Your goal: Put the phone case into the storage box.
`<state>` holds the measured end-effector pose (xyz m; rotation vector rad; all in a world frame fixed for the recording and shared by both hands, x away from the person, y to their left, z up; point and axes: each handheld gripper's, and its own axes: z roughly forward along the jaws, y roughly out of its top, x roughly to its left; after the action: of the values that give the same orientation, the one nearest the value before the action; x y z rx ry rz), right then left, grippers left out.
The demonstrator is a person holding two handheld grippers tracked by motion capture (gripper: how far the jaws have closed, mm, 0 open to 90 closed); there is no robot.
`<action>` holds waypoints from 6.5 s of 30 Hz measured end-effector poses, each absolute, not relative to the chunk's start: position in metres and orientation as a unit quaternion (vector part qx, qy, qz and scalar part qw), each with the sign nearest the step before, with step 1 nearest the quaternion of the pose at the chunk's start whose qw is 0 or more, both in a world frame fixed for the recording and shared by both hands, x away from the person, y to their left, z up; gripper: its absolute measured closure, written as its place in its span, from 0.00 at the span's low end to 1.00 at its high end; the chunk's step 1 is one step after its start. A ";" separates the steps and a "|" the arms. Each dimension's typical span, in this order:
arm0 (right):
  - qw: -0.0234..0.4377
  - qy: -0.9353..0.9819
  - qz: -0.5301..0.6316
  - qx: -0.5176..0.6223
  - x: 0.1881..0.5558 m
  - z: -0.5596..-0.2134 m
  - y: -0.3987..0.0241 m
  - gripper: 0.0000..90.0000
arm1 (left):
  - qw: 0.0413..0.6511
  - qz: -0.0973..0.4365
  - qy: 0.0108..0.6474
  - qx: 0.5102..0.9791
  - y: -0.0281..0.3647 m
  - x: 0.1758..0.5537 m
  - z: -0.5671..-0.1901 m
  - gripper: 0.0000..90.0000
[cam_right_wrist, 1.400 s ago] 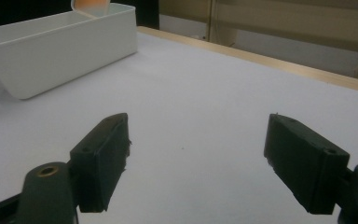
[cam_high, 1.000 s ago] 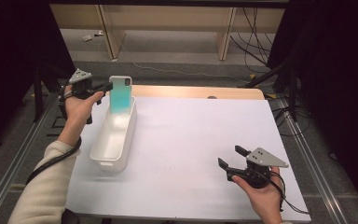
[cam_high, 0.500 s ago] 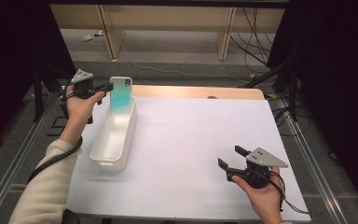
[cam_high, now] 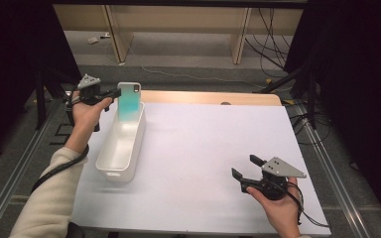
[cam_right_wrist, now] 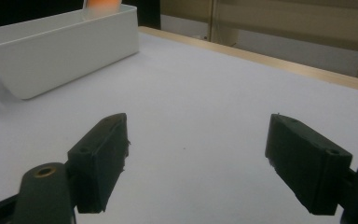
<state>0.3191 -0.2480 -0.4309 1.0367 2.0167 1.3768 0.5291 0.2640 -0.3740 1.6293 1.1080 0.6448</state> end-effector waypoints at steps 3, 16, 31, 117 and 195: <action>0.240 0.740 0.500 0.380 0.319 -0.431 -0.248 0.25 | 0.510 0.267 0.461 0.675 0.264 0.530 -0.375 0.93; 0.239 0.738 0.505 0.379 0.319 -0.432 -0.248 0.25 | 0.501 0.269 0.461 0.681 0.262 0.535 -0.380 0.93; 0.233 0.738 0.508 0.379 0.320 -0.432 -0.248 0.25 | 0.492 0.271 0.466 0.684 0.264 0.540 -0.387 0.93; 0.240 0.742 0.499 0.378 0.320 -0.433 -0.249 0.25 | 0.474 0.269 0.471 0.694 0.262 0.553 -0.409 0.92; 0.232 0.744 0.496 0.384 0.321 -0.434 -0.249 0.22 | 0.519 0.267 0.459 0.670 0.273 0.499 -0.377 0.08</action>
<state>0.3207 -0.2485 -0.4340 1.0555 2.0435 1.3624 0.4995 0.2729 -0.3769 1.6062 1.1011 0.6407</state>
